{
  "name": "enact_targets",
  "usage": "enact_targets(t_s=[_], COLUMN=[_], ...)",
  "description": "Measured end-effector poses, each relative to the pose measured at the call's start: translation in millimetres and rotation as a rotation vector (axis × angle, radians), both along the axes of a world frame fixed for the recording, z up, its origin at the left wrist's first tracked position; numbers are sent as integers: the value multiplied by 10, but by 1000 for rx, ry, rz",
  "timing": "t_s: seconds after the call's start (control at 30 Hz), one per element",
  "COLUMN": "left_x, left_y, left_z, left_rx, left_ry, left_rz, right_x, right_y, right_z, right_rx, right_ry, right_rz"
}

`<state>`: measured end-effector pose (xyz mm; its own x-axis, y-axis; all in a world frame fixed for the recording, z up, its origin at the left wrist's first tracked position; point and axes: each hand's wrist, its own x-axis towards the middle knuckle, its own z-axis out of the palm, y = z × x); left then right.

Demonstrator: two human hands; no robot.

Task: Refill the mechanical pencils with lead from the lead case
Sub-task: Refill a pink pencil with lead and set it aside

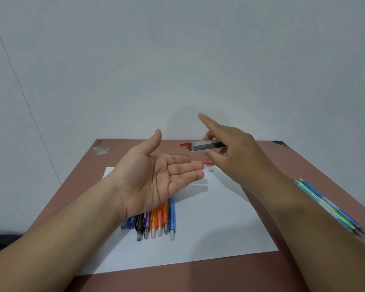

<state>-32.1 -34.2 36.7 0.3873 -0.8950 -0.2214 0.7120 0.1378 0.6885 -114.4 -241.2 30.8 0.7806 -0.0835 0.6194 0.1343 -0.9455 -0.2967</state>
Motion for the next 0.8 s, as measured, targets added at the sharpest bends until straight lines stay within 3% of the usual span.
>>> enact_targets(t_s=[0.07, 0.17, 0.37, 0.47, 0.7, 0.8], left_x=[-4, -4, 11, 3, -5, -4], left_y=[-3, -6, -5, -10, 0, -4], left_z=[-5, -7, -19, -18, -11, -12], left_rx=[7, 11, 19, 28, 20, 26], left_ry=[-7, -18, -29, -34, -40, -43], left_rz=[5, 7, 11, 26, 12, 20], right_x=[-12, 29, -21, 33, -27, 28], right_y=[5, -25, 8, -23, 20, 12], right_z=[16, -16, 39, 3, 48, 8], right_rx=[50, -85, 64, -71, 41, -53], right_ry=[51, 3, 123, 84, 132, 103], right_rz=[16, 21, 20, 18, 6, 24])
